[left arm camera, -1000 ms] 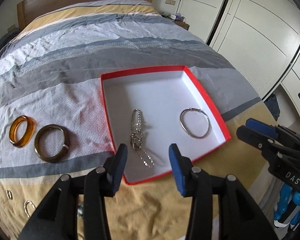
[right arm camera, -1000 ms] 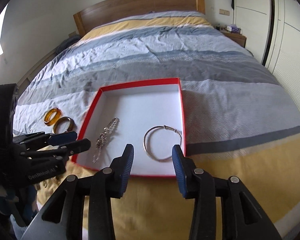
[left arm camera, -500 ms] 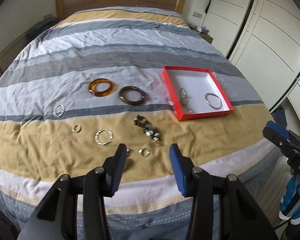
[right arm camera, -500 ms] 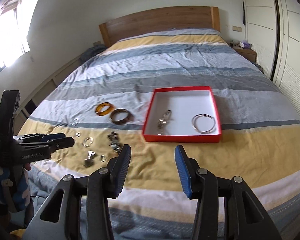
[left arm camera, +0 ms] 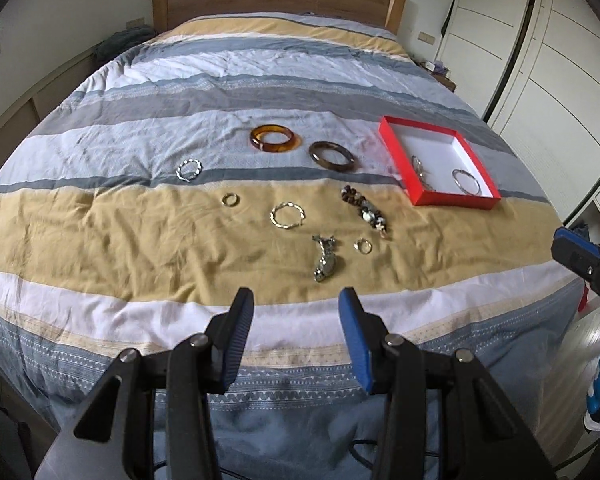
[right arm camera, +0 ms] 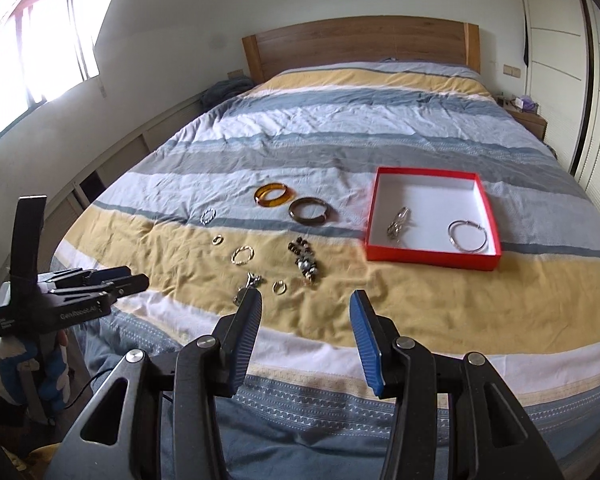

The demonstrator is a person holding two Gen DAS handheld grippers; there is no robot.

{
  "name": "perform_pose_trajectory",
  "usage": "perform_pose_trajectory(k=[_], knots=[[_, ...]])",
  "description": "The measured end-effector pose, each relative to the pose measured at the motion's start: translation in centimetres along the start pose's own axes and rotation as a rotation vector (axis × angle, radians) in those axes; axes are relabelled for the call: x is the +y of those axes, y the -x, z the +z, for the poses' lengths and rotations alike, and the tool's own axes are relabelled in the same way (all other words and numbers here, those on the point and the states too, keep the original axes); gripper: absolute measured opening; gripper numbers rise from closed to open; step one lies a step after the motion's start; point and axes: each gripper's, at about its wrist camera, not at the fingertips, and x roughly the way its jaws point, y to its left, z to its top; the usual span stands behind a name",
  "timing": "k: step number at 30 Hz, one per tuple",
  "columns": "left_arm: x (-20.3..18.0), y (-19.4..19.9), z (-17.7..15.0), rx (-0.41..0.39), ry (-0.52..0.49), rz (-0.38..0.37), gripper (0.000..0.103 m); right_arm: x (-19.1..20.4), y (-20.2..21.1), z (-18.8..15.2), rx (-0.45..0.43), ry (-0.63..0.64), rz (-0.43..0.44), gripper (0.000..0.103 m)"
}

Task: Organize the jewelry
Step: 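Move both tools back toward the remaining jewelry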

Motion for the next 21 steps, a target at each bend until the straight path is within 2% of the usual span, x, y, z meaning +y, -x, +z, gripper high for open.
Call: perform_pose_trajectory(k=[8,20,21], knots=[[-1.9,-6.0,0.0,0.06,-0.051,-0.052,0.042,-1.4,-4.8,-1.4,0.073,-0.029,0.038,0.045],[-2.0,-13.8,2.5,0.154,-0.092,-0.084,0.042,-3.4,-11.6,-1.6,0.177,-0.051,0.078,0.046],[-2.0,-14.3,2.6,0.164,-0.097,-0.091,0.038,-3.4,-12.1,-1.6,0.187,-0.049,0.083,0.046]])
